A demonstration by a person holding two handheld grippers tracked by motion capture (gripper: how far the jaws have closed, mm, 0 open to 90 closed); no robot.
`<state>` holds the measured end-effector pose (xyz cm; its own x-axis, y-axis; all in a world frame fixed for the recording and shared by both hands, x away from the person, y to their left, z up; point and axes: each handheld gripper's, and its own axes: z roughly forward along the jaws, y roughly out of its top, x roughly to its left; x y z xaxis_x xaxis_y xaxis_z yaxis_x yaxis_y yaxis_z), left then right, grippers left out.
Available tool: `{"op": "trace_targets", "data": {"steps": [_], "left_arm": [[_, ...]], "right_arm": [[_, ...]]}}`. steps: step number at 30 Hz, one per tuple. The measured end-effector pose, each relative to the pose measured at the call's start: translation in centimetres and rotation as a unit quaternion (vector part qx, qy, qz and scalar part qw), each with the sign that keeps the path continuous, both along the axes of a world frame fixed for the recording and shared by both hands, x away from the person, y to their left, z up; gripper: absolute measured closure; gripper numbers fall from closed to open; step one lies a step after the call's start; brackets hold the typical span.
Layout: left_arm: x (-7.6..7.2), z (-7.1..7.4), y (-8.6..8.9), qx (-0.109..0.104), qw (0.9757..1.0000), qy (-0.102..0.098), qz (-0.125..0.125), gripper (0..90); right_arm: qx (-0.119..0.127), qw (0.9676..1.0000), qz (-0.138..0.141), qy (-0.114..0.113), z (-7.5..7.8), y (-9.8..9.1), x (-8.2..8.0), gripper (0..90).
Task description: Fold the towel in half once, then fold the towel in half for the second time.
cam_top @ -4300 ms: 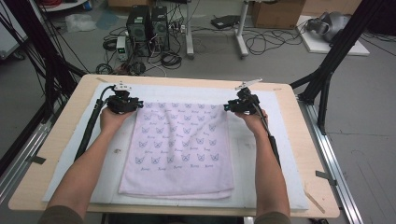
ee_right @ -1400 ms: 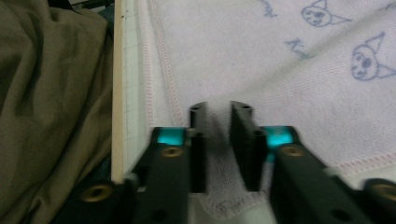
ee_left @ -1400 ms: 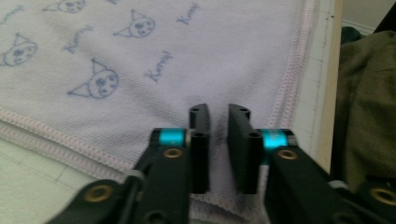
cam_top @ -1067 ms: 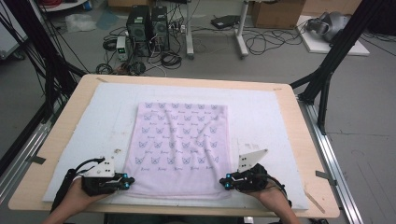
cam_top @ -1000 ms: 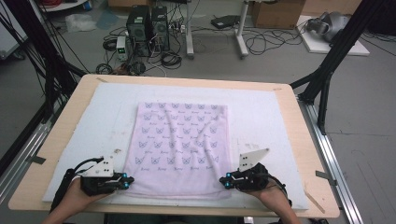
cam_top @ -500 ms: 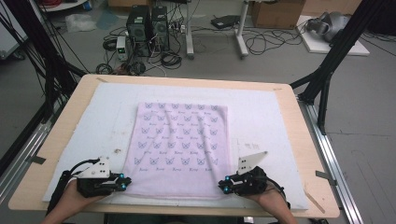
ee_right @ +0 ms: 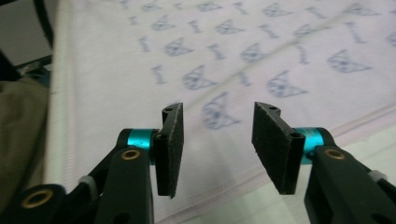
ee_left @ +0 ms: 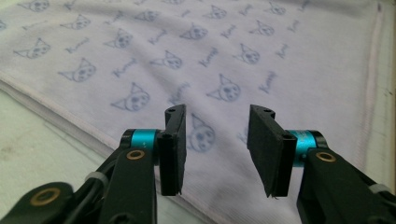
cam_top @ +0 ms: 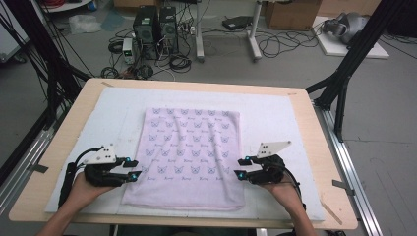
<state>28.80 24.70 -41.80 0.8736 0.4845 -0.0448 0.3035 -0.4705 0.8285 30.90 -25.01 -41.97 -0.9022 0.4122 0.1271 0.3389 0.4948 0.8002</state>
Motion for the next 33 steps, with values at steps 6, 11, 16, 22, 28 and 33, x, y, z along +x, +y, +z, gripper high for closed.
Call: {"op": "trace_targets", "data": {"steps": [6,11,16,22,28,33], "left_arm": [[1.9,0.6,-0.5,-0.011,0.9998,-0.007,0.015,52.7],[3.3,1.1,-0.4,-0.024,0.9995,-0.006,0.021,51.7],[4.5,1.6,-0.5,-0.025,0.9993,-0.008,0.028,50.0],[5.4,1.9,-0.4,-0.030,0.9989,-0.006,0.035,50.0],[6.4,2.4,-0.1,-0.040,0.9979,-0.016,0.049,50.9],[8.2,3.1,-0.2,-0.028,0.9977,-0.021,0.058,51.1]], "right_arm": [[-0.009,0.9998,-0.014,-0.012,0.6,0.2,2.3,44.8],[0.012,0.9992,-0.022,-0.033,1.4,-0.1,3.9,44.7],[0.022,0.9989,-0.024,-0.033,1.9,-0.2,5.3,44.0],[0.014,0.9990,-0.021,-0.038,2.3,0.4,6.5,43.4],[0.009,0.9990,-0.019,-0.039,2.4,0.8,7.4,43.6],[-0.008,0.9989,-0.022,-0.041,3.1,1.1,9.3,43.6]]}}
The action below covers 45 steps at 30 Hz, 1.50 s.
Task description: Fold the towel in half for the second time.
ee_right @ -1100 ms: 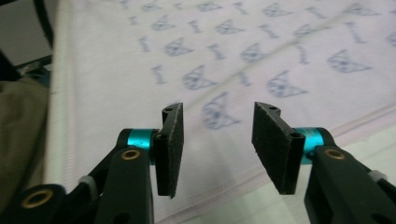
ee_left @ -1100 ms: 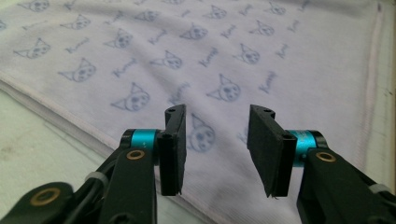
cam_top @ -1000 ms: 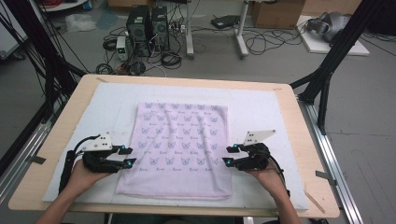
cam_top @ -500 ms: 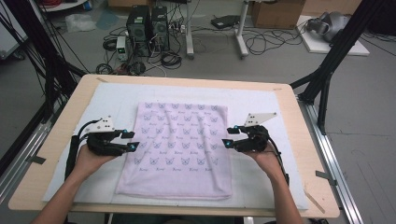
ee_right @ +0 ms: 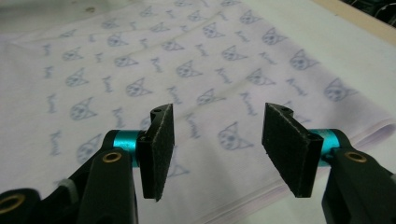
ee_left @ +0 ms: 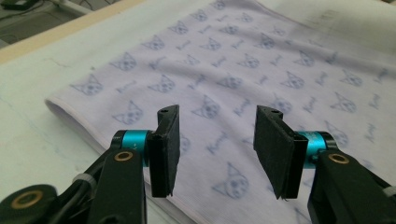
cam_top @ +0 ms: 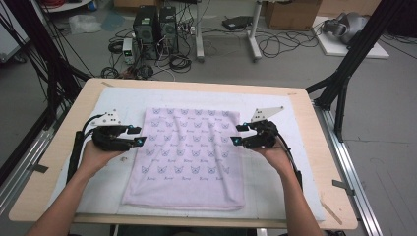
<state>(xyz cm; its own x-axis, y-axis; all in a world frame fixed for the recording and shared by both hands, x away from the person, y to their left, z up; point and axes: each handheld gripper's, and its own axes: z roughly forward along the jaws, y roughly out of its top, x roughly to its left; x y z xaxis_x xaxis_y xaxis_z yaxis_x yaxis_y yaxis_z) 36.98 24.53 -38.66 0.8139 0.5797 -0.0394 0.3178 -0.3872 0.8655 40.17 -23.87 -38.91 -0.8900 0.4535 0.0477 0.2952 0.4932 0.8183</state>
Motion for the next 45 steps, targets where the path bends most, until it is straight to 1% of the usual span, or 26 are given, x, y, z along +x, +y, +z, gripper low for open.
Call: {"op": "trace_targets", "data": {"steps": [3,6,8,9,10,13,15,18,23,24,25,28,29,31,32,33,34,35,36,37,38,39,40,42,43,45], "left_arm": [[1.5,0.6,0.0,0.006,1.0000,0.002,0.003,51.8],[3.5,1.5,0.0,0.014,0.9999,-0.002,0.008,52.4],[4.9,1.9,-0.1,0.015,0.9998,0.006,0.011,52.5],[5.6,1.9,-0.1,0.017,0.9997,0.008,0.012,52.7],[6.3,1.9,-0.1,0.018,0.9997,0.012,0.014,52.7],[7.9,1.1,0.1,0.014,0.9994,0.017,0.027,52.8],[8.7,0.3,0.3,0.018,0.9990,0.021,0.034,53.4],[9.6,-1.0,0.5,0.017,0.9979,0.037,0.050,54.7],[10.9,-2.9,0.5,0.024,0.9955,0.044,0.081,57.2],[11.1,-3.3,0.5,0.021,0.9944,0.046,0.092,57.5],[11.5,-3.8,0.5,0.020,0.9930,0.052,0.104,57.6],[12.0,-4.8,0.7,0.025,0.9892,0.064,0.129,57.3],[12.2,-5.0,0.8,0.027,0.9878,0.070,0.136,56.1],[12.6,-5.7,0.8,0.022,0.9848,0.085,0.149,53.7],[12.7,-5.8,0.8,0.024,0.9843,0.090,0.150,52.7],[12.8,-6.0,0.7,0.032,0.9844,0.090,0.147,52.4],[12.7,-6.0,0.5,0.036,0.9850,0.083,0.147,52.5],[12.8,-5.9,0.3,0.044,0.9851,0.079,0.146,54.7],[12.8,-5.9,0.3,0.047,0.9855,0.078,0.143,59.1],[12.9,-5.8,0.1,0.045,0.9873,0.086,0.126,67.7],[12.9,-5.8,0.1,0.045,0.9873,0.086,0.126,72.6],[13.1,-5.6,-0.3,0.053,0.9878,0.082,0.121,76.1],[13.1,-5.6,-0.5,0.052,0.9884,0.086,0.114,79.0],[13.3,-5.4,-0.6,0.056,0.9891,0.086,0.105,84.5],[13.2,-5.3,-0.5,0.054,0.9894,0.086,0.104,85.4],[13.1,-5.0,-0.2,0.043,0.9901,0.087,0.102,86.0]], "right_arm": [[-0.006,1.0000,-0.004,-0.001,0.8,0.2,1.5,43.5],[-0.011,0.9999,-0.011,0.000,1.6,0.2,3.3,43.5],[-0.010,0.9998,-0.016,-0.003,1.9,0.2,4.3,43.6],[-0.013,0.9997,-0.020,0.003,2.1,0.1,5.0,43.5],[-0.012,0.9996,-0.025,0.002,2.2,0.1,5.5,43.6],[-0.014,0.9994,-0.033,0.005,2.1,-0.1,6.8,44.0],[-0.018,0.9988,-0.044,0.008,1.4,-0.3,7.7,44.1],[-0.026,0.9971,-0.065,0.028,-0.1,-0.9,8.7,44.1],[-0.054,0.9938,-0.087,0.043,-2.3,-1.0,9.6,44.5],[-0.056,0.9934,-0.091,0.042,-2.5,-1.0,9.8,44.5],[-0.051,0.9927,-0.097,0.050,-2.9,-1.1,9.9,44.5],[-0.055,0.9907,-0.113,0.051,-3.9,-1.3,10.1,43.2],[-0.058,0.9902,-0.117,0.050,-4.2,-1.3,10.3,42.9],[-0.055,0.9888,-0.125,0.059,-4.8,-1.4,10.5,42.5],[-0.054,0.9880,-0.129,0.065,-5.2,-1.4,10.6,42.7],[-0.054,0.9882,-0.126,0.068,-5.4,-1.4,10.7,43.0],[-0.053,0.9880,-0.130,0.063,-5.5,-1.3,10.6,45.6],[-0.042,0.9886,-0.129,0.065,-5.6,-1.3,10.6,50.7],[-0.040,0.9886,-0.128,0.068,-5.6,-1.2,10.6,55.0],[-0.042,0.9890,-0.126,0.066,-5.6,-1.2,10.7,59.7],[-0.042,0.9890,-0.126,0.066,-5.6,-1.2,10.7,59.7],[-0.041,0.9906,-0.105,0.078,-5.4,-0.7,10.7,76.6],[-0.042,0.9912,-0.099,0.078,-5.4,-0.6,10.7,80.7],[-0.044,0.9918,-0.089,0.080,-5.3,-0.3,10.6,83.9],[-0.040,0.9917,-0.088,0.085,-5.1,-0.3,10.6,84.3],[-0.035,0.9923,-0.086,0.082,-4.7,-0.5,10.5,84.5]]}}
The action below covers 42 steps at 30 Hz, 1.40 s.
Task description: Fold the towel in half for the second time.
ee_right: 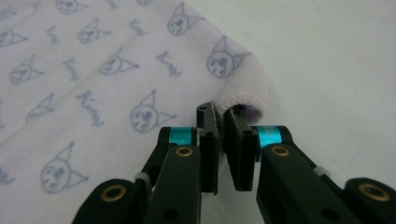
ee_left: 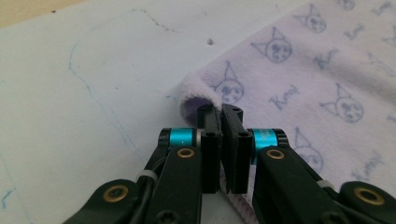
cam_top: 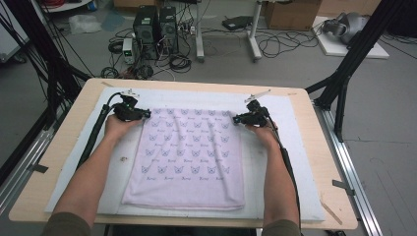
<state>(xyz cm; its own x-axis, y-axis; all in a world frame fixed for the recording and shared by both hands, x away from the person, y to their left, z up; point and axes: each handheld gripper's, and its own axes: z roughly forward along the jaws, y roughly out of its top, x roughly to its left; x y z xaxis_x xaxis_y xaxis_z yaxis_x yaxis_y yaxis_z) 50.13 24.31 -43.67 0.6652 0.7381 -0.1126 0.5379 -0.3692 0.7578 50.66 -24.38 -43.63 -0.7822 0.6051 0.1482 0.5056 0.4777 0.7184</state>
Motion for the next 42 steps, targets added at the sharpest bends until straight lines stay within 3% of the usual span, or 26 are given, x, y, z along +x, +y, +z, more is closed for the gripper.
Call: {"op": "trace_targets", "data": {"steps": [5,6,10,16,22,27,29,31,33,36,38,42], "left_arm": [[-0.6,1.6,0.7,-0.024,0.9995,-0.021,-0.007,86.3],[-1.2,2.6,0.8,-0.029,0.9989,-0.033,-0.017,86.3],[-3.1,4.2,0.9,-0.036,0.9967,-0.061,-0.040,86.3],[-8.0,5.5,2.4,-0.064,0.9912,-0.101,-0.057,86.3],[-13.3,4.6,3.5,-0.064,0.9881,-0.116,-0.079,86.1],[-16.7,3.2,4.0,-0.062,0.9877,-0.110,-0.093,86.3],[-17.6,2.5,4.2,-0.056,0.9889,-0.099,-0.096,86.1],[-18.2,2.0,4.4,-0.048,0.9902,-0.084,-0.101,82.5],[-18.4,1.8,4.5,-0.035,0.9907,-0.073,-0.109,74.1],[-18.3,2.2,4.3,-0.034,0.9907,-0.068,-0.113,59.3],[-18.1,2.5,3.9,-0.037,0.9895,-0.067,-0.122,54.6],[-17.2,2.7,3.0,-0.033,0.9895,-0.058,-0.128,45.1]], "right_arm": [[0.024,0.9993,0.014,-0.026,2.3,-0.6,-0.9,84.9],[0.029,0.9988,0.018,-0.035,3.1,-0.8,-1.3,84.9],[0.038,0.9976,0.031,-0.048,5.0,-1.1,-2.7,84.9],[0.053,0.9935,0.065,-0.077,7.7,-1.1,-7.2,84.9],[0.060,0.9917,0.086,-0.074,7.2,-1.7,-12.0,84.8],[0.053,0.9923,0.101,-0.050,5.1,-1.7,-15.2,84.1],[0.040,0.9933,0.105,-0.027,4.1,-1.7,-16.0,82.4],[0.042,0.9931,0.107,-0.027,3.5,-1.8,-16.6,78.0],[0.032,0.9946,0.097,-0.022,3.2,-2.1,-16.9,68.1],[0.049,0.9948,0.084,-0.027,3.6,-2.7,-16.8,60.5],[0.055,0.9946,0.080,-0.036,4.0,-2.5,-16.7,53.4],[0.042,0.9945,0.087,-0.041,3.9,-1.6,-16.0,46.7]]}}
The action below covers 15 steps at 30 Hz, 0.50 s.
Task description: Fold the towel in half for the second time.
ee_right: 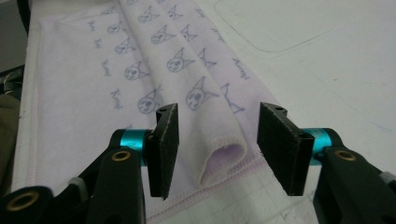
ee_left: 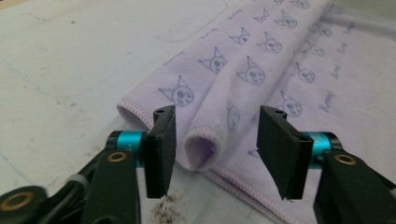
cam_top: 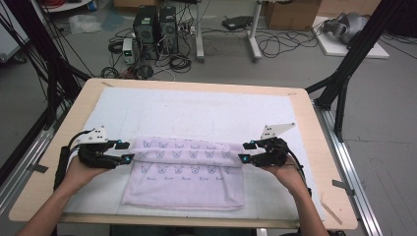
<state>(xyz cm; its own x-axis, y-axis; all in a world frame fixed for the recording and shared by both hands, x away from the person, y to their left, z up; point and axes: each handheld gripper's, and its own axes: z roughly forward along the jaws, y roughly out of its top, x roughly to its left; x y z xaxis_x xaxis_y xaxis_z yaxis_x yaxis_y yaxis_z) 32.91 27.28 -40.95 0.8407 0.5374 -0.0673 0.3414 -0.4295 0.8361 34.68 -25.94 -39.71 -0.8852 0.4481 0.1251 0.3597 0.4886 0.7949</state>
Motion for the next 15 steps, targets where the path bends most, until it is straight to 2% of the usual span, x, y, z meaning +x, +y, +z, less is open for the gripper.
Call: {"op": "trace_targets", "data": {"steps": [4,6,7,8,10,12,15], "left_arm": [[0.7,-0.6,-0.6,0.007,0.9999,0.011,-0.005,44.6],[0.6,-0.8,-0.8,0.010,0.9998,0.011,-0.010,52.8],[0.5,-0.9,-0.8,0.011,0.9997,0.010,-0.019,59.6],[0.4,-0.9,-0.9,0.012,0.9996,0.008,-0.026,75.1],[0.1,-0.9,-0.9,0.014,0.9993,0.005,-0.034,83.9],[-0.3,-0.7,-0.8,0.012,0.9994,-0.001,-0.032,85.1],[-1.4,0.1,-0.3,0.005,0.9994,-0.013,-0.032,85.3]], "right_arm": [[-0.005,0.9999,0.005,0.013,-0.7,0.6,0.8,45.4],[-0.011,0.9996,0.010,0.023,-1.2,0.9,1.1,46.2],[-0.015,0.9994,0.015,0.028,-1.3,1.1,1.1,51.6],[-0.017,0.9990,0.028,0.029,-1.4,1.3,1.0,61.3],[-0.026,0.9978,0.053,0.029,-1.6,1.8,0.8,81.3],[-0.033,0.9972,0.063,0.023,-1.4,2.1,0.5,84.8],[-0.013,0.9977,0.066,0.000,-0.1,1.7,-0.6,85.5]]}}
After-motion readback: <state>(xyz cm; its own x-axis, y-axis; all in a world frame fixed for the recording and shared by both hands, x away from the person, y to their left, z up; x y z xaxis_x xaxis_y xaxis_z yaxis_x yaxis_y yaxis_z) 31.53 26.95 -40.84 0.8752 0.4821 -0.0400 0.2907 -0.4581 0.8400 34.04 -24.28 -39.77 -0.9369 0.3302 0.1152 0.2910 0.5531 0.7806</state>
